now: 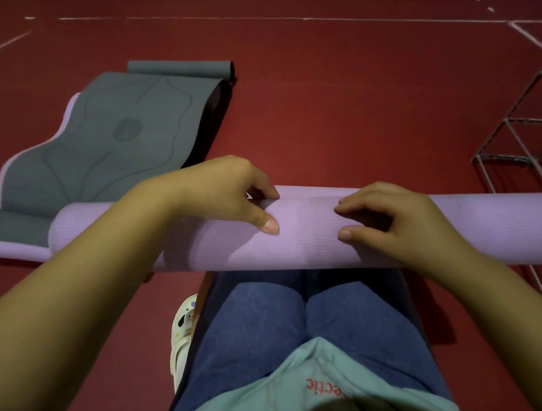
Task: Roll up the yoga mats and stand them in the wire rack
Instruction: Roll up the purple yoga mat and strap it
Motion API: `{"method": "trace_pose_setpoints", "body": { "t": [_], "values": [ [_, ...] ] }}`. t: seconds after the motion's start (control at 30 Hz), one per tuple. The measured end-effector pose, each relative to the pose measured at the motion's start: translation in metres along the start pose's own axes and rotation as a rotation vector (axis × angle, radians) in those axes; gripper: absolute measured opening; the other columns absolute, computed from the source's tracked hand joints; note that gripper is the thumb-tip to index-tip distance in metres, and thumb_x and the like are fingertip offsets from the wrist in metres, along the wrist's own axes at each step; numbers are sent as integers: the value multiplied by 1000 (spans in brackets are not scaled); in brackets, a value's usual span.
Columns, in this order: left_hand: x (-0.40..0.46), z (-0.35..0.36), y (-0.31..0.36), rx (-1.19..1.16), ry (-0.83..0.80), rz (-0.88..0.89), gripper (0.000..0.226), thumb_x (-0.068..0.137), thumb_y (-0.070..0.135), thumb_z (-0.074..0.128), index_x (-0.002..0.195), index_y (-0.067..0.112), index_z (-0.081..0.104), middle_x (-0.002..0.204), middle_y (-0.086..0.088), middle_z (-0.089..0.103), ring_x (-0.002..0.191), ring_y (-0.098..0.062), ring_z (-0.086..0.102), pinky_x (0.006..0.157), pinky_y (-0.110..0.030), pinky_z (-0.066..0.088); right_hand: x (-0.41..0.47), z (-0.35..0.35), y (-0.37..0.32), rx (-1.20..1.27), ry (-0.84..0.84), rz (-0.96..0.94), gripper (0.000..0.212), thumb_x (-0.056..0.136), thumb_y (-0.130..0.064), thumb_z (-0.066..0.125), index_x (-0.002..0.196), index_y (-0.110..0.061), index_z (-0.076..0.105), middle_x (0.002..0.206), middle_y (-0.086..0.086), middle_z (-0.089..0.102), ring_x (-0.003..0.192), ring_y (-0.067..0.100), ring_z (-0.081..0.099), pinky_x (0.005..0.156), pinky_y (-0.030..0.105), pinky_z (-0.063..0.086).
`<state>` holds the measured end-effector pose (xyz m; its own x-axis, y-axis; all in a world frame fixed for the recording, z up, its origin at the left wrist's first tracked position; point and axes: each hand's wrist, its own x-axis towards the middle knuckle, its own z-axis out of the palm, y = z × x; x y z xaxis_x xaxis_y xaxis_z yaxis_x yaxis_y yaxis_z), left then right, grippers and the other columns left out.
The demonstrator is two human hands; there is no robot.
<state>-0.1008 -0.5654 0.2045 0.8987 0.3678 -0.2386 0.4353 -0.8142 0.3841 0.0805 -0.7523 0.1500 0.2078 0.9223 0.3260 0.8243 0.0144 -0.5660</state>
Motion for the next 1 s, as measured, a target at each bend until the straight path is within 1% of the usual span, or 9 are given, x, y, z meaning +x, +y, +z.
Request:
{"method": "trace_pose_setpoints", "body": {
  "t": [0.17, 0.27, 0.4, 0.53, 0.63, 0.7, 0.8, 0.87, 1.0],
  "values": [
    [-4, 4, 6, 221, 111, 71, 40, 77, 41, 74, 109, 19, 69, 107, 2, 67, 99, -16, 59, 88, -32, 46, 13, -4, 5, 51, -29, 86, 28, 71, -26, 82, 97, -24, 74, 98, -8, 68, 94, 0, 60, 83, 5, 42],
    [-11, 11, 8, 319, 154, 119, 60, 70, 47, 77, 122, 19, 62, 112, -2, 63, 103, -22, 58, 88, -34, 46, 22, -7, 8, 69, -57, 143, 26, 72, -26, 81, 96, -26, 74, 96, -10, 67, 92, 0, 61, 80, 2, 40],
    [-14, 20, 7, 363, 141, 98, 92, 60, 60, 77, 136, 17, 47, 126, -1, 55, 113, -21, 54, 94, -36, 45, 36, -12, 7, 31, -145, 194, 23, 74, -33, 77, 97, -31, 74, 97, -14, 66, 95, 2, 60, 83, 9, 42],
    [-6, 26, 6, 468, 136, 84, 96, 59, 62, 76, 134, 13, 44, 122, -4, 54, 109, -23, 54, 91, -38, 46, 44, -12, 4, -39, -196, 191, 21, 86, -32, 66, 106, -28, 71, 109, -10, 65, 104, 8, 59, 90, 20, 42],
    [3, 24, 5, 487, 131, 66, 88, 61, 60, 76, 130, 13, 46, 117, -3, 55, 102, -22, 56, 87, -36, 47, 43, -3, 0, -243, -200, 114, 31, 95, -26, 52, 124, -19, 62, 128, -1, 59, 119, 15, 52, 98, 23, 34],
    [7, 19, 3, 480, 128, 70, 83, 63, 61, 75, 128, 15, 48, 113, -1, 56, 99, -20, 56, 84, -33, 47, 37, -1, -1, -286, -181, 71, 40, 95, -29, 54, 133, -17, 55, 137, 4, 52, 126, 19, 47, 102, 23, 31],
    [11, 12, -2, 408, 120, 95, 80, 64, 58, 75, 129, 18, 50, 113, 0, 58, 99, -18, 55, 81, -29, 44, 26, -3, 6, -340, -226, 34, 76, 76, -52, 70, 140, -19, 46, 135, 8, 47, 122, 25, 46, 104, 35, 36],
    [14, 9, -4, 365, 99, 90, 79, 65, 57, 76, 129, 19, 50, 113, 1, 58, 99, -16, 55, 80, -27, 43, 23, -2, 10, -430, -273, 24, 98, 63, -57, 78, 144, -19, 39, 134, 8, 45, 120, 26, 44, 102, 38, 38],
    [20, 9, -4, 390, 52, 73, 77, 65, 57, 75, 125, 17, 51, 111, 0, 59, 96, -17, 55, 82, -31, 46, 28, 6, 8, -545, -253, 5, 105, 55, -51, 84, 143, -15, 38, 136, 10, 45, 120, 29, 45, 101, 39, 36]
  ]
}}
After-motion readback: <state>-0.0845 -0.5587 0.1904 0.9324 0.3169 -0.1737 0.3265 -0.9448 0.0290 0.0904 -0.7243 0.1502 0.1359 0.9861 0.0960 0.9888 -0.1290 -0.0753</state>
